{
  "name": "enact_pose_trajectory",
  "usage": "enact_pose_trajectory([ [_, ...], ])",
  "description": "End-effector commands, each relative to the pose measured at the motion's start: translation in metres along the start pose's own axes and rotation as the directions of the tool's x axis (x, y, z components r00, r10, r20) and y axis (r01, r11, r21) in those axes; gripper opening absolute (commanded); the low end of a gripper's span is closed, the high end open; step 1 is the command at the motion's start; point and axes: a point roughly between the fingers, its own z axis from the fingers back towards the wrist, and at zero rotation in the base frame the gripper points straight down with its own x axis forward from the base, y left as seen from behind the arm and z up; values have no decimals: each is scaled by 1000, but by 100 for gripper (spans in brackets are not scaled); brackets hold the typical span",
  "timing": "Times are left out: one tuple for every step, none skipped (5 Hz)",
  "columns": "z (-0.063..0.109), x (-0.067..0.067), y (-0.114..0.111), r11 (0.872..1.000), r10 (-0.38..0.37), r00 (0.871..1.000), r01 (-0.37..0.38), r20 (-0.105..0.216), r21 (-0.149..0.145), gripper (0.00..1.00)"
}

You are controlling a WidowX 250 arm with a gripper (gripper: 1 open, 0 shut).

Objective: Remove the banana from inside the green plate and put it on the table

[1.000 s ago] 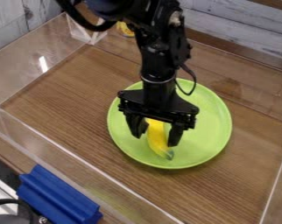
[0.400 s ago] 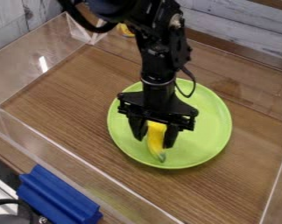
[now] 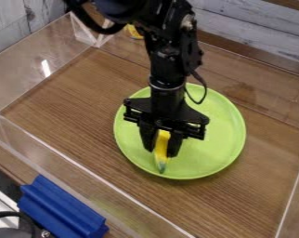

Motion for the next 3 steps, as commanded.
enact_pose_trajectory([
  [14, 8, -4, 1000, -16, 999, 17, 37, -3, 0],
  [16, 7, -4, 1000, -21, 999, 21, 30, 5, 0],
  [18, 7, -4, 1000, -26, 999, 26, 24, 12, 0],
])
